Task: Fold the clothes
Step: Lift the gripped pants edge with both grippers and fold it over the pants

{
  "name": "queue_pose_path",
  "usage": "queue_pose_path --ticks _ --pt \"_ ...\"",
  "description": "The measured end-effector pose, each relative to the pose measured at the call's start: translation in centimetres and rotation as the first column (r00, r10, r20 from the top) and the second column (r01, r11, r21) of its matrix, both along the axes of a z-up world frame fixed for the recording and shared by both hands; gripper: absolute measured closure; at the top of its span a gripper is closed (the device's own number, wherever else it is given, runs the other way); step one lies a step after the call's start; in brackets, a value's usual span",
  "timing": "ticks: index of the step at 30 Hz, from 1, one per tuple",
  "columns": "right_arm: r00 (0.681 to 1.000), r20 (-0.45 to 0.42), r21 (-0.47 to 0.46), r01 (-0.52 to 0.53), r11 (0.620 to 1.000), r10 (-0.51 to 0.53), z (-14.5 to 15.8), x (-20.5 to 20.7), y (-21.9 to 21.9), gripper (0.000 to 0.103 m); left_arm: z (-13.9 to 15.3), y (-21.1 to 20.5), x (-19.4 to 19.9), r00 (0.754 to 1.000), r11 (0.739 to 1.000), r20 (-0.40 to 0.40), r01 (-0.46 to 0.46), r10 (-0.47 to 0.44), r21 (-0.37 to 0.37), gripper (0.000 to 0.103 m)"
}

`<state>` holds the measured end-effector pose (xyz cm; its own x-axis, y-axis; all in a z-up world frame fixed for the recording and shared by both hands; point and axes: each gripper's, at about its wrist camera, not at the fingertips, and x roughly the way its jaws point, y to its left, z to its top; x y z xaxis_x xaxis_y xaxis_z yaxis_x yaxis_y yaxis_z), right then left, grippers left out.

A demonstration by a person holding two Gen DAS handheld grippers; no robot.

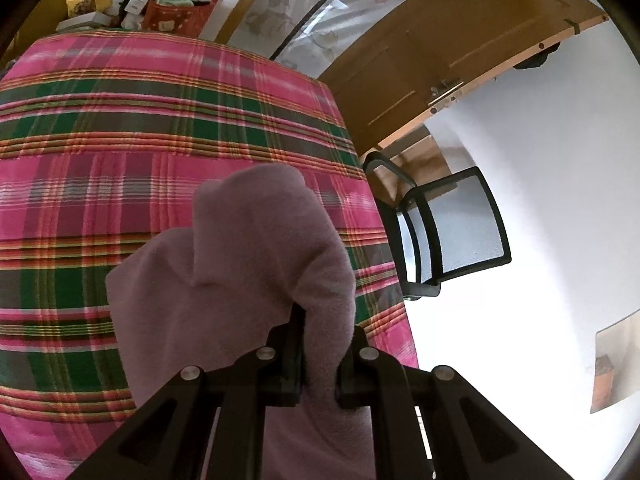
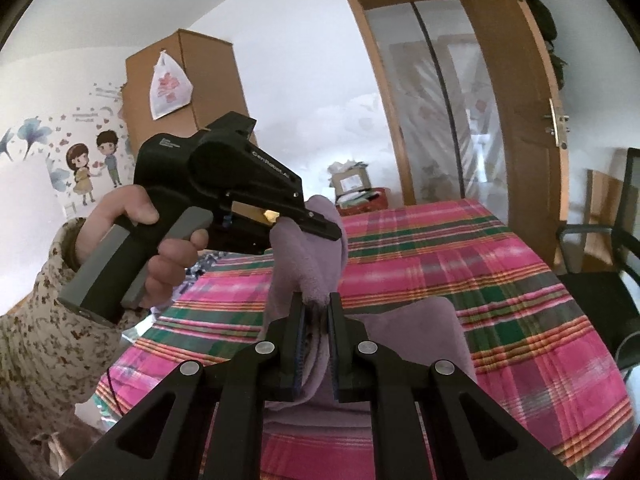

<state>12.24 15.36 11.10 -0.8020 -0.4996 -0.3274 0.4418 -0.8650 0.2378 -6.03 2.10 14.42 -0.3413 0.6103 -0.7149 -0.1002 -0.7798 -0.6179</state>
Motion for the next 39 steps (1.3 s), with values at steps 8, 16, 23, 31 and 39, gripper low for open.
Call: queue_pose_path --ticks 8,16,23,31,39 --pt "0.999 0.031 -0.006 0.028 1.0 -0.027 -1.0 -0.9 1.1 0.093 -1.0 1.6 -0.8 0.999 1.0 0.028 0.023 -0.023 -0.011 0.092" --pt "0.997 0.061 -0.012 0.053 0.999 -0.052 -1.8 -1.4 2.3 0.093 -1.8 2.9 -1.5 0.998 0.999 0.052 0.044 -0.043 -0.016 0.091" --pt "0.995 0.078 -0.01 0.07 0.998 -0.069 -2.3 -1.5 2.9 0.093 -2.4 4.3 -2.0 0.996 0.998 0.069 0.064 -0.062 -0.025 0.09" --pt "0.989 0.118 -0.014 0.092 0.996 -0.089 -3.4 -1.9 3.7 0.093 -3.6 5.5 -2.5 0.992 0.996 0.095 0.084 -0.08 -0.036 0.09" --pt "0.982 0.153 -0.023 0.112 0.993 -0.107 -4.7 -2.6 4.5 0.093 -4.5 6.6 -3.0 0.988 0.992 0.122 0.108 -0.099 -0.066 0.089"
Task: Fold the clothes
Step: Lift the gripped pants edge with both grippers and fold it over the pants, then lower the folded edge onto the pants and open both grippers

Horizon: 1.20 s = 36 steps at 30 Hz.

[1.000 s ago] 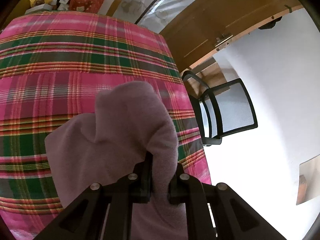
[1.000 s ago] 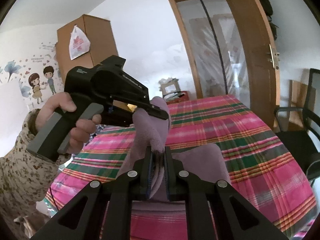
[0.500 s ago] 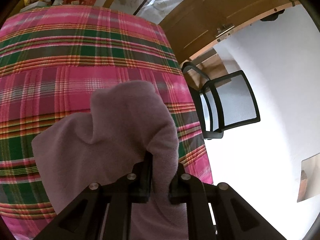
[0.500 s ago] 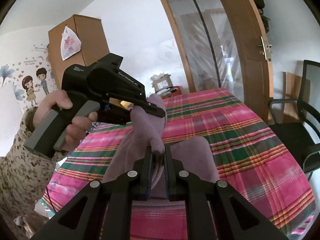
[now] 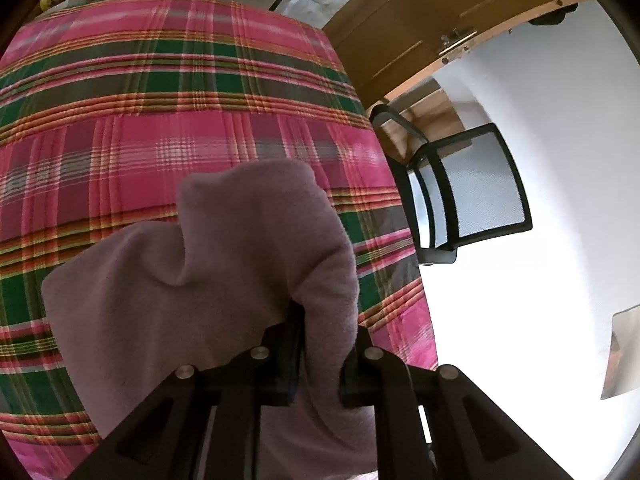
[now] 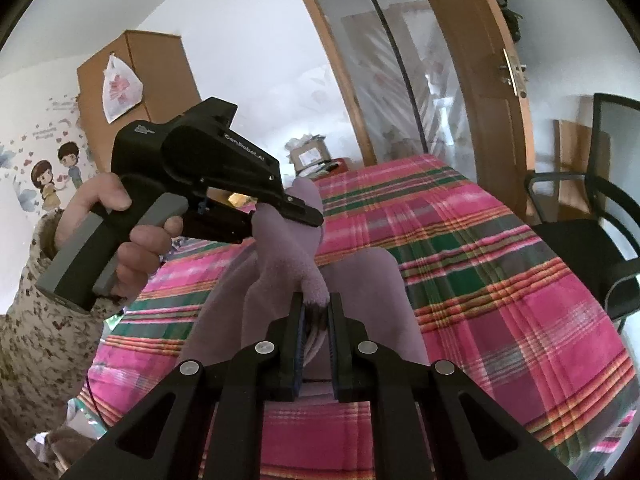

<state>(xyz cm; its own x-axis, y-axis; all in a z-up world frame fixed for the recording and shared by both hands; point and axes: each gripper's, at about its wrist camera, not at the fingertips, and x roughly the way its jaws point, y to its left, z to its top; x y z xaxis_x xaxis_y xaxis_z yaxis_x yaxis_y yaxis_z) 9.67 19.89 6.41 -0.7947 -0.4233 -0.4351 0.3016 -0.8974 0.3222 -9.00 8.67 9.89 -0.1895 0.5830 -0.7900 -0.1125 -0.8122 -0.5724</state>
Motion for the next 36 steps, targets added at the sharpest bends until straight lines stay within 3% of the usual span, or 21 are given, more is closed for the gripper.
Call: queue_pose_path --ticks 15,18,21,25,36 --pt "0.998 0.058 -0.025 0.023 0.999 -0.022 -2.2 -0.7 1.5 0.092 -2.1 2.1 -1.1 0.997 0.997 0.065 0.036 -0.032 -0.063 0.085" --pt "0.998 0.066 -0.02 0.002 1.0 -0.001 -2.3 -0.9 1.7 0.086 -2.4 2.2 -1.2 0.997 0.997 0.076 0.035 -0.03 -0.067 0.085" --pt "0.999 0.05 -0.035 -0.014 0.999 0.016 -1.8 -0.8 2.2 0.064 -2.5 2.1 -1.2 0.996 0.997 0.078 0.036 -0.031 -0.068 0.085" --pt "0.999 0.018 -0.043 -0.041 0.998 0.042 -1.0 -1.1 2.4 0.054 -2.6 2.1 -1.2 0.996 0.997 0.081 0.037 -0.032 -0.061 0.085" --pt "0.987 0.072 -0.091 -0.137 0.986 0.144 -1.6 -5.9 0.8 0.054 -2.8 2.0 -1.5 0.995 0.998 0.093 0.042 -0.037 -0.045 0.085"
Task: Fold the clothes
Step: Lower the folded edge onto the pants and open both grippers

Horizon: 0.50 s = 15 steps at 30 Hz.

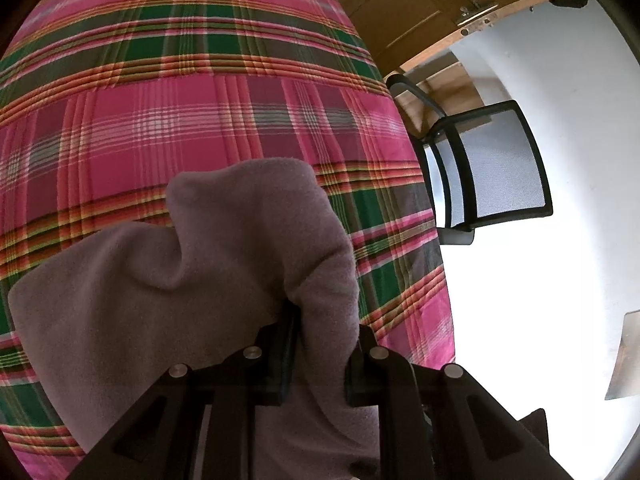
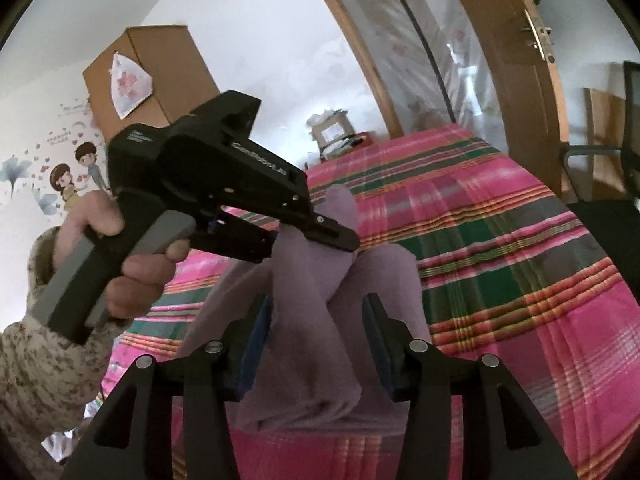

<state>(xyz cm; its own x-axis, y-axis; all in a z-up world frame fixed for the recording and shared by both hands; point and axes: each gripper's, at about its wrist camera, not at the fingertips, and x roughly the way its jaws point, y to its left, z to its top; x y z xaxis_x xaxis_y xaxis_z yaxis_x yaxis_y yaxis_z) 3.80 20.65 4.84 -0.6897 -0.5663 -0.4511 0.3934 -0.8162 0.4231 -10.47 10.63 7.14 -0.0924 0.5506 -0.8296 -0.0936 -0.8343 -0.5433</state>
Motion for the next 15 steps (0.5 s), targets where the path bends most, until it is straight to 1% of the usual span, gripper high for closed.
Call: queue_pose_path --ticks 1,2,3,4,6,8,11,15 --pt "1.0 0.004 -0.013 -0.011 1.0 0.011 -0.1 -0.2 0.0 0.054 0.0 0.0 0.0 1.0 1.0 0.001 0.003 -0.003 0.0 0.085" --pt "1.0 0.007 -0.017 -0.011 1.0 0.011 -0.1 -0.4 -0.1 0.058 0.0 0.0 -0.1 1.0 1.0 0.0 0.008 -0.008 0.0 0.084" --pt "1.0 0.004 -0.017 -0.009 1.0 0.009 0.0 -0.4 0.0 0.07 0.0 0.0 -0.1 1.0 1.0 -0.003 0.011 -0.011 0.002 0.083" --pt "1.0 0.005 -0.024 -0.012 1.0 0.012 0.0 -0.5 0.0 0.08 0.1 0.0 -0.1 1.0 1.0 -0.008 0.014 -0.014 0.006 0.08" --pt "1.0 0.012 -0.04 -0.018 0.999 0.018 -0.1 -0.7 0.2 0.085 0.3 -0.2 -0.1 1.0 1.0 -0.014 0.02 -0.019 0.015 0.077" --pt "1.0 0.009 -0.037 -0.013 0.999 0.014 -0.1 -0.6 0.2 0.086 0.4 -0.3 0.0 1.0 0.999 -0.018 0.025 -0.024 0.027 0.072" --pt "1.0 0.008 -0.037 -0.004 0.999 0.005 -0.1 -0.3 0.1 0.087 0.9 -0.7 0.2 0.998 0.997 -0.035 0.047 -0.045 0.06 0.069" --pt "1.0 0.02 -0.054 0.017 0.998 -0.016 -0.4 -0.3 0.6 0.087 2.2 -1.4 1.0 0.996 0.994 -0.089 0.038 -0.029 0.101 0.068"
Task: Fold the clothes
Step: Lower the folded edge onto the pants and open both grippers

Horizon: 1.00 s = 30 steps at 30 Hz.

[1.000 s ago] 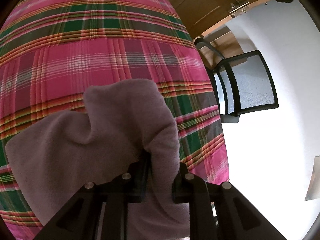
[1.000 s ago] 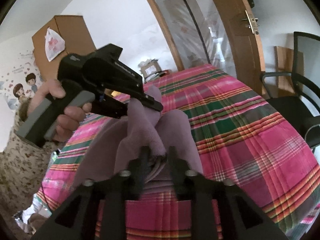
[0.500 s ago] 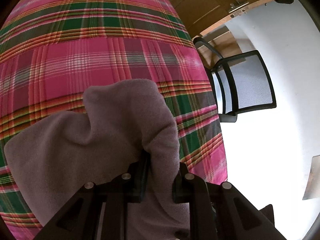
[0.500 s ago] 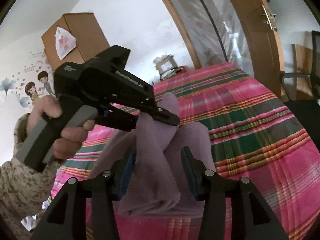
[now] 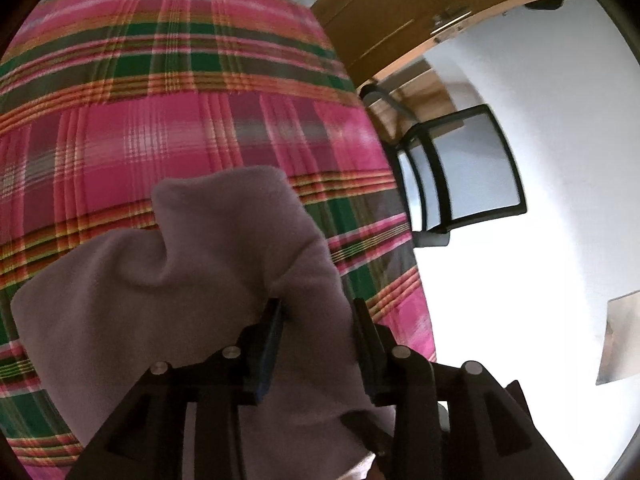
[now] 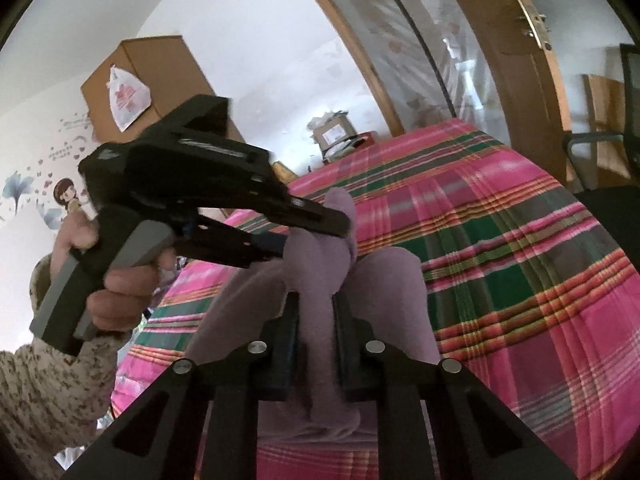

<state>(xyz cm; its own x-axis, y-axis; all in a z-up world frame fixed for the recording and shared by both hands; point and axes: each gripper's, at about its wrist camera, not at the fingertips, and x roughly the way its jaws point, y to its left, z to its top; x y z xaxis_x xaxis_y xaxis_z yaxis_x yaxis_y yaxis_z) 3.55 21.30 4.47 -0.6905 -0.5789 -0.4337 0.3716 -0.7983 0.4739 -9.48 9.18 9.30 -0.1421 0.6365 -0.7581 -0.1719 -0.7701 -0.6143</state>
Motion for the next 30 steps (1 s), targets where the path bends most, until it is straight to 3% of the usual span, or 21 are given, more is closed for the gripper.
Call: queue_pose_path --ticks 4,11,21,26,30 --pt "1.0 0.012 -0.029 0.026 0.999 -0.026 -0.3 0.3 0.9 0.087 1.6 -1.8 1.2 0.994 0.999 -0.097 -0.05 0.051 0.018 0.068" --pt "0.998 0.052 -0.08 0.043 0.996 -0.039 -1.3 0.4 1.9 0.087 1.6 -5.2 2.3 0.984 0.994 -0.139 -0.111 0.112 0.016 0.068" --pt "0.988 0.119 -0.082 0.109 0.991 -0.099 -3.5 -0.4 3.4 0.085 -1.9 -9.2 1.8 0.978 0.977 -0.047 -0.202 0.205 0.066 0.068" --pt "0.985 0.13 -0.065 0.122 0.99 -0.112 -3.6 -0.6 3.6 0.085 -2.5 -9.8 2.2 0.976 0.975 -0.05 -0.207 0.211 0.079 0.068" --pt "0.982 0.118 -0.017 0.149 0.989 -0.146 -2.9 -0.6 3.5 0.074 -2.5 -10.0 2.6 0.976 0.976 -0.063 -0.203 0.208 0.078 0.068"
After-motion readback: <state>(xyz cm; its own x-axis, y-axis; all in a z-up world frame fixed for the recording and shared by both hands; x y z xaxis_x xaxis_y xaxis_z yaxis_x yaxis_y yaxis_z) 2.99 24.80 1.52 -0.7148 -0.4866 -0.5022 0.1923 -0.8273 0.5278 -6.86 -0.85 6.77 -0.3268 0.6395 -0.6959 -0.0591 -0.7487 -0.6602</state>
